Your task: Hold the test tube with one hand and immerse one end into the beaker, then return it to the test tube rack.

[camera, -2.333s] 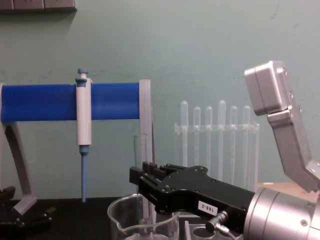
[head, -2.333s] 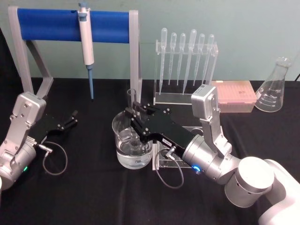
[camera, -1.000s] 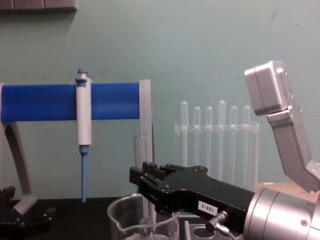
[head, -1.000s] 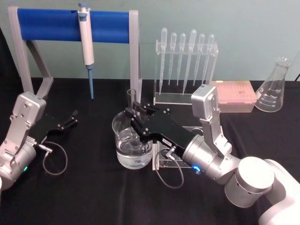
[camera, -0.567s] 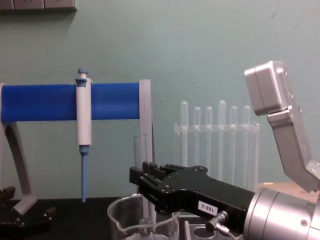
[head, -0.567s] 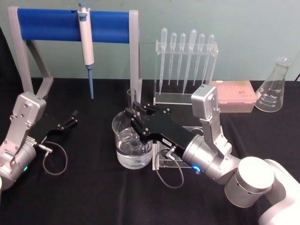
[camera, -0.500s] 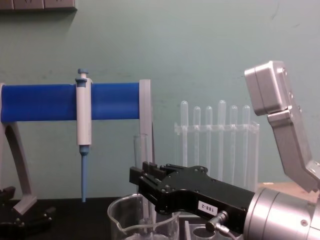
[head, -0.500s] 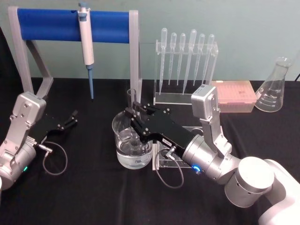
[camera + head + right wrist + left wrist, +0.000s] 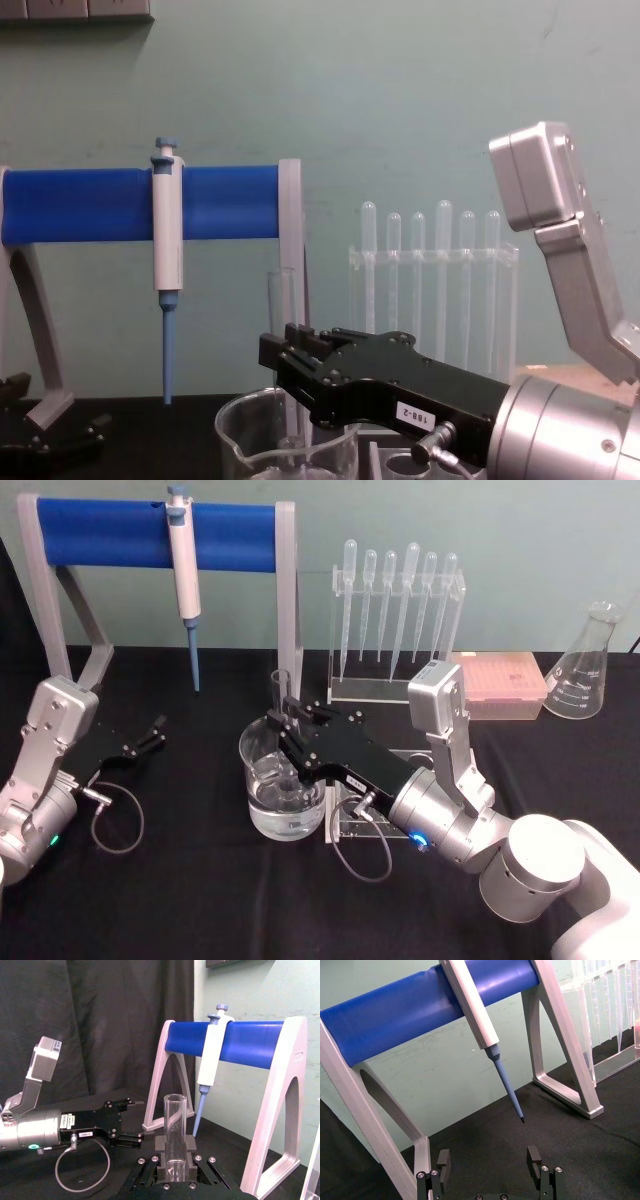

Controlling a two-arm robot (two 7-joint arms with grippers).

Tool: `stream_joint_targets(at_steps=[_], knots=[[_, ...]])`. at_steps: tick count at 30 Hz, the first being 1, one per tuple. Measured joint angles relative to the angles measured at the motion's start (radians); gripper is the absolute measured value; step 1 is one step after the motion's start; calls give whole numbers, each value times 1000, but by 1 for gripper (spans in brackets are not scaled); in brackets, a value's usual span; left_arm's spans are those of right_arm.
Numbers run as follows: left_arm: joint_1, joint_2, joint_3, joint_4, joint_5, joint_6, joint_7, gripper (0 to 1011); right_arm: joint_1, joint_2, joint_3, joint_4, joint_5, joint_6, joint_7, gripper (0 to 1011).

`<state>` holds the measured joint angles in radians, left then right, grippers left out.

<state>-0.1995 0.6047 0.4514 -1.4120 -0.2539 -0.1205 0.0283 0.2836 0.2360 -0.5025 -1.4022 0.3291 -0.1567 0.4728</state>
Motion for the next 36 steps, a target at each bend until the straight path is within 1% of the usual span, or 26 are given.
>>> stream_joint_targets(at_steps=[36], knots=[[0,0,0,0,0,0,0,1000,0,0,0,0,0,0,0,222]])
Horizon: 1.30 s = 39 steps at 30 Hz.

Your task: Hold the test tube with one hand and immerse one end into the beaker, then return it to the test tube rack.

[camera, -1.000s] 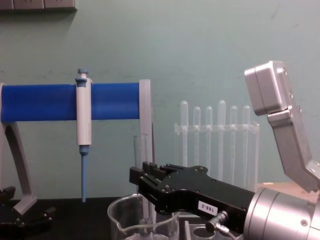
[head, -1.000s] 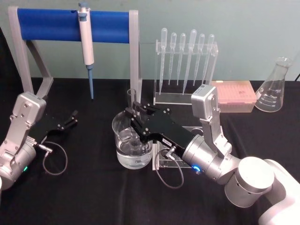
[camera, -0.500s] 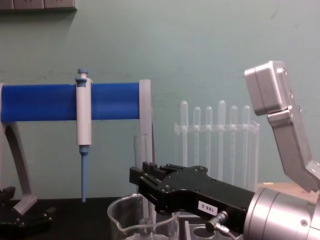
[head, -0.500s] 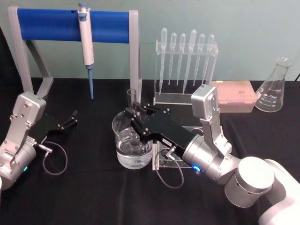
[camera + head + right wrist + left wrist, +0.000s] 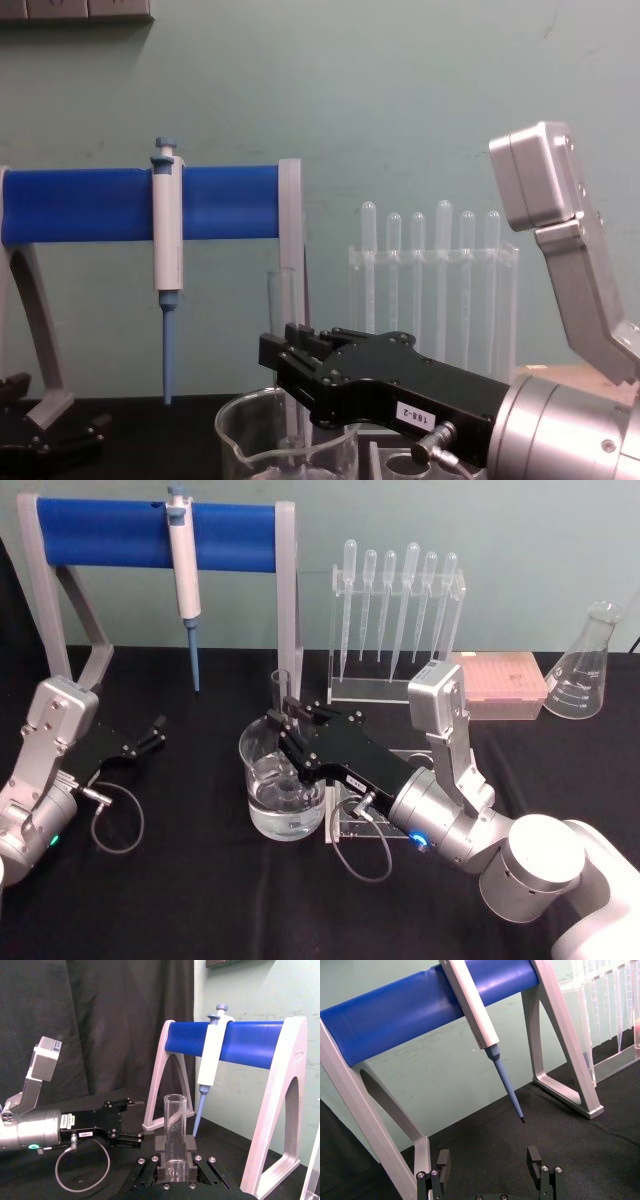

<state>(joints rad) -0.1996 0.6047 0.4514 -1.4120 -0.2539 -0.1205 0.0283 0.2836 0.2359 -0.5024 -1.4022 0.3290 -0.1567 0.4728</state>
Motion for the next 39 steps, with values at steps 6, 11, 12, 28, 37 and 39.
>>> stream_joint_targets(at_steps=[6,11,12,28,37,39], knots=[[0,0,0,0,0,0,0,1000,0,0,0,0,0,0,0,222],[0,0,0,0,0,0,0,1000,0,0,0,0,0,0,0,222],[0,0,0,0,0,0,0,1000,0,0,0,0,0,0,0,222],[0,0,0,0,0,0,0,1000,0,0,0,0,0,0,0,222],[0,0,0,0,0,0,0,1000,0,0,0,0,0,0,0,223],[0,0,0,0,0,0,0,1000,0,0,0,0,0,0,0,222]])
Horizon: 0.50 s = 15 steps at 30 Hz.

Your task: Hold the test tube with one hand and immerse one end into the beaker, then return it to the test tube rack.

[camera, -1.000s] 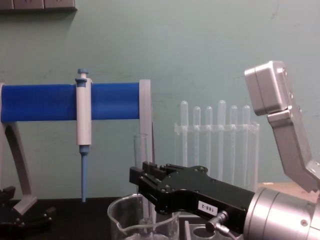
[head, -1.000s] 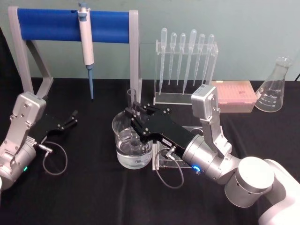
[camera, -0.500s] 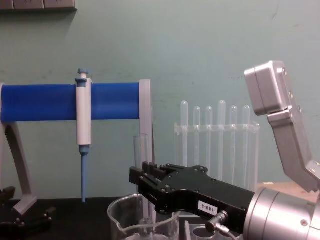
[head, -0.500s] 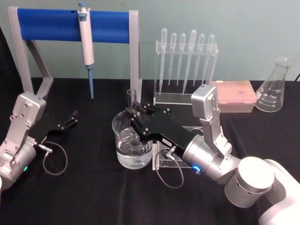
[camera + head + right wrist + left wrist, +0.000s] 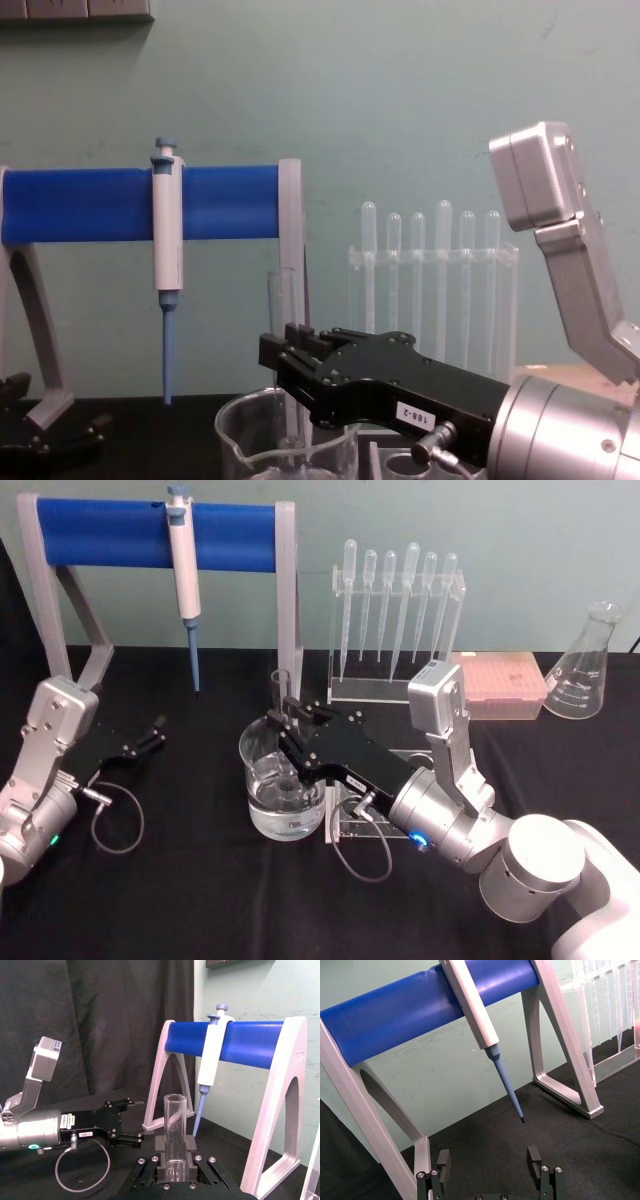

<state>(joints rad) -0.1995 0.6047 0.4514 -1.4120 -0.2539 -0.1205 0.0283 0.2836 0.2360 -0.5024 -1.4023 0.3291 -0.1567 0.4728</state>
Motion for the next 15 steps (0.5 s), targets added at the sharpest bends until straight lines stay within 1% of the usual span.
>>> stream_joint_targets(at_steps=[15], knots=[[0,0,0,0,0,0,0,1000,0,0,0,0,0,0,0,222]])
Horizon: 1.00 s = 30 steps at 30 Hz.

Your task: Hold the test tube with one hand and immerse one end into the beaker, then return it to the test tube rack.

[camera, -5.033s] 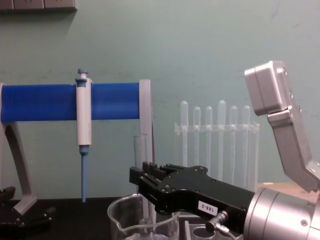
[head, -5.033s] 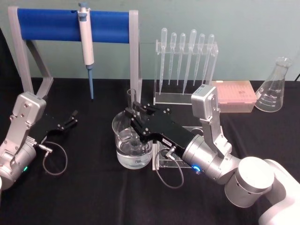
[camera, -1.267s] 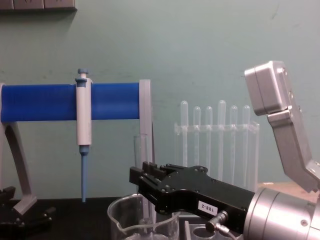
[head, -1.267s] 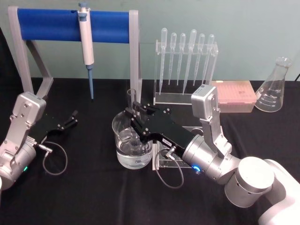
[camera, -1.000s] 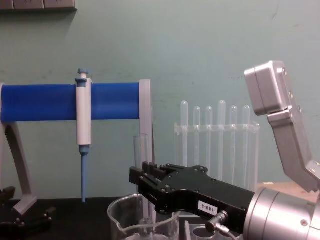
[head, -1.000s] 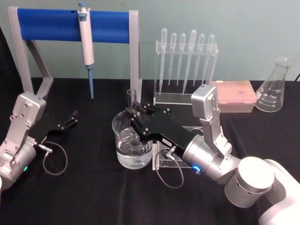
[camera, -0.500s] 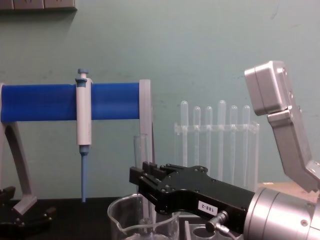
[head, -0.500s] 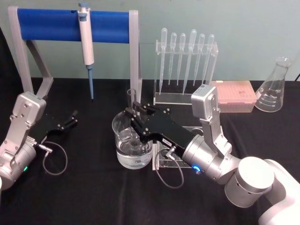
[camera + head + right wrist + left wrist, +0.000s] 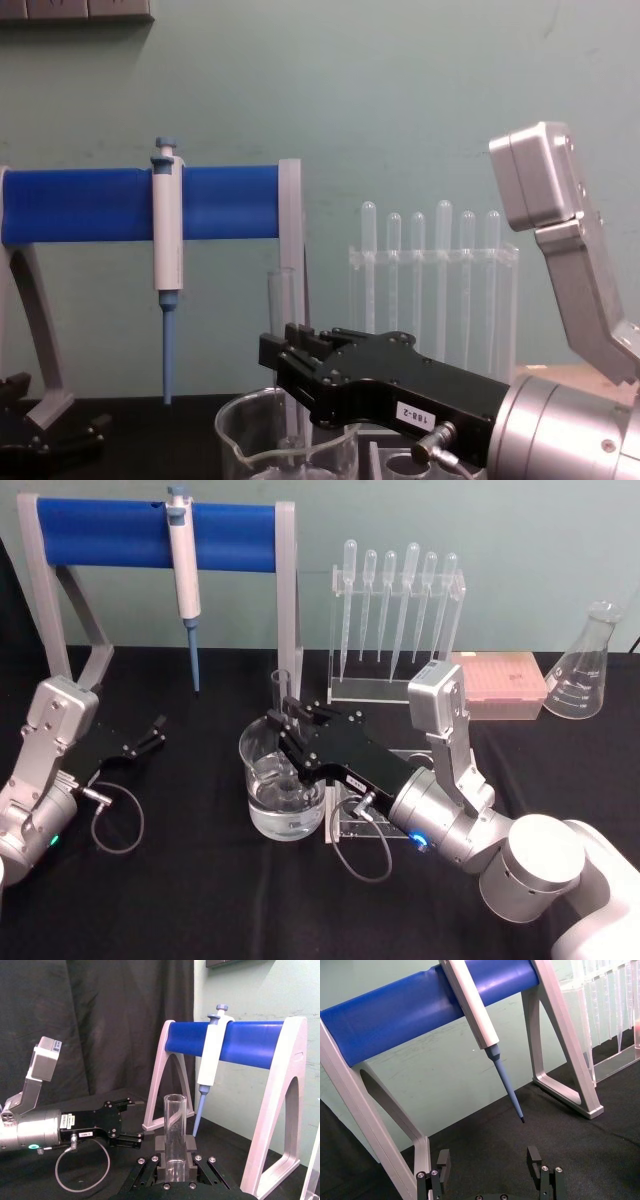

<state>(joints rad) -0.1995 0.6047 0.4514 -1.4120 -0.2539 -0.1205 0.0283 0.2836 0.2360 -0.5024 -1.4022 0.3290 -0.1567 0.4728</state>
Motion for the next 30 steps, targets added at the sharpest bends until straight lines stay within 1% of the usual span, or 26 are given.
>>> stream_joint_targets(at_steps=[30], knots=[[0,0,0,0,0,0,0,1000,0,0,0,0,0,0,0,222]])
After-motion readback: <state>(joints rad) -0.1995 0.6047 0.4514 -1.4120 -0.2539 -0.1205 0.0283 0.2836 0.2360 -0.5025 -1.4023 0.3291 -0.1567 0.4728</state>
